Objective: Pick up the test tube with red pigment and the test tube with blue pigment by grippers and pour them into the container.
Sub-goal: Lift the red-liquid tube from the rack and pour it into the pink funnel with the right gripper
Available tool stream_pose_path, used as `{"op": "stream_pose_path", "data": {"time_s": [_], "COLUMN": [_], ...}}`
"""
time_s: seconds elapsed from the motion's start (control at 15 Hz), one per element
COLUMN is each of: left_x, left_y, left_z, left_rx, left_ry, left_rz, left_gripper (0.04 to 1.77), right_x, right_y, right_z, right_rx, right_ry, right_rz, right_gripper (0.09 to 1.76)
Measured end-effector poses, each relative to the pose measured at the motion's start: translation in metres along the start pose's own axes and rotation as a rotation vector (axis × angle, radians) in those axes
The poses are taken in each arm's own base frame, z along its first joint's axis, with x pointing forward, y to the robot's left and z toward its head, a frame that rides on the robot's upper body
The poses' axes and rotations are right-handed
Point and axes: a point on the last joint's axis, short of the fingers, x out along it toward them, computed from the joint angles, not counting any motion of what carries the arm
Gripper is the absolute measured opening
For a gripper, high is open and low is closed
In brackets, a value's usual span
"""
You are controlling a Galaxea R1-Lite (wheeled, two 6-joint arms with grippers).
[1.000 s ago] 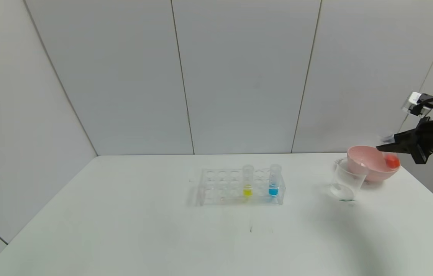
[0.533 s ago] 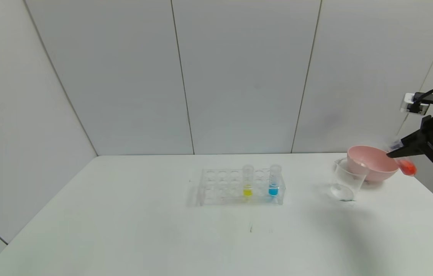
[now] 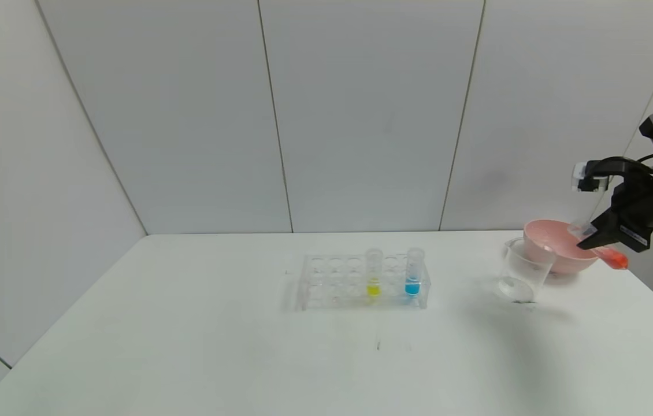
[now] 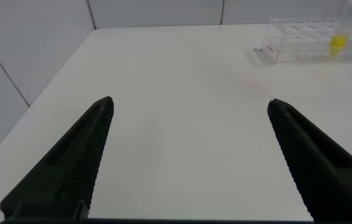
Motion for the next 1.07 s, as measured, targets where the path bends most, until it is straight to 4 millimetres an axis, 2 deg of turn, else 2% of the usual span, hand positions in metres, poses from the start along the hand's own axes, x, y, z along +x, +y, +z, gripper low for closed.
{"op": "stream_pose_path", "data": {"time_s": [0.27, 1.07], "left_x": [0.0, 0.0], "left_y": [0.0, 0.0], "left_z": [0.0, 0.0], "left_rx": [0.0, 0.0], "left_ry": [0.0, 0.0], "left_rz": [0.0, 0.0], "left_gripper": [1.76, 1.76], "right_x": [0.01, 0.023], "right_y": [0.001, 0.009], "right_z": [0.01, 0.03], "right_rx": [-0.04, -0.166], "right_ry": [0.018, 0.241], "right_rz": [-0.025, -0.159], "right_gripper": [0.5, 0.5]}}
